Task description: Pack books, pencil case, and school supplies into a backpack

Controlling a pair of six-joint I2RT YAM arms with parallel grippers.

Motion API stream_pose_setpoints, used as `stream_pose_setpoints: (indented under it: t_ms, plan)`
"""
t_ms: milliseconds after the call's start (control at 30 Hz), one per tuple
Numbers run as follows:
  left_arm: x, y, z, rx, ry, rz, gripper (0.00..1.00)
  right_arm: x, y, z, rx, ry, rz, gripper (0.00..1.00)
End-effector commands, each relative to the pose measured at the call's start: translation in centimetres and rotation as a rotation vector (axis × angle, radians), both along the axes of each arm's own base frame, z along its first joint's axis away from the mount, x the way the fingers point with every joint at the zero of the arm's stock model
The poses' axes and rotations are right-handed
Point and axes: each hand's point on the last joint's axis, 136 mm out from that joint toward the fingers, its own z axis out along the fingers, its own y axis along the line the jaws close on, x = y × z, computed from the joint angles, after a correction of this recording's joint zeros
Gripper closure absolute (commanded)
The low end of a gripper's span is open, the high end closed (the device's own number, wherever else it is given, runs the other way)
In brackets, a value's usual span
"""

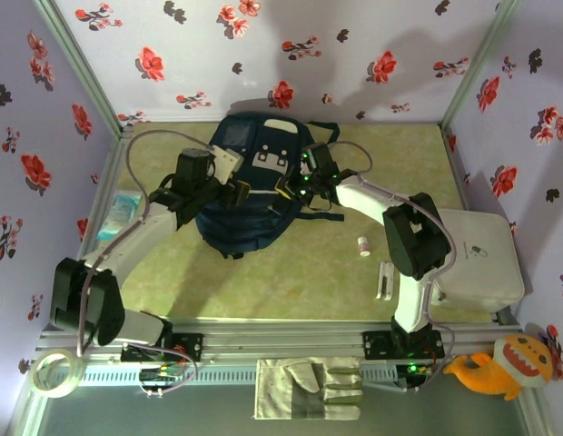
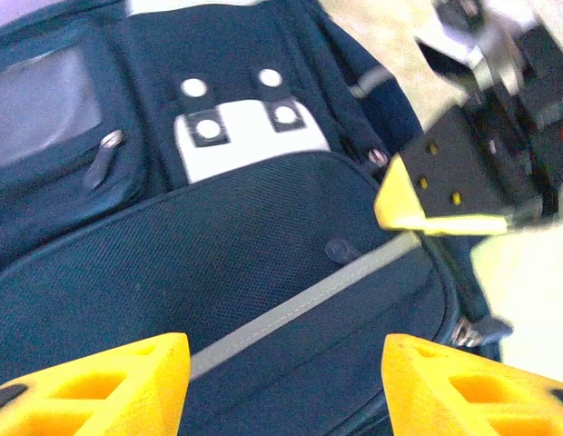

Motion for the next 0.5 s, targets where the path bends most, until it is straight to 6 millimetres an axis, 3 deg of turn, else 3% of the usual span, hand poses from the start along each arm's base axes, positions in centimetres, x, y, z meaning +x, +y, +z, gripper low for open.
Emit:
stream_pose_setpoints:
  t_ms: [0, 267, 467]
  plan:
    - [-1.1, 1.0, -0.7, -0.167, 0.199, 0.273, 0.42, 0.9, 2.1, 3.8, 0.049, -0.145, 0.058, 0.91]
    - [-4.6, -3.2, -1.9, -0.300, 0.394, 0.406, 0.42, 0.5, 2.2, 4.6, 0.062, -0.190, 0.073, 0.93]
    - [-5.5, -5.8, -4.0, -0.441, 0.522, 0.442, 0.57, 0.3, 2.7, 5.7, 0.144, -0.231, 0.086, 0.94]
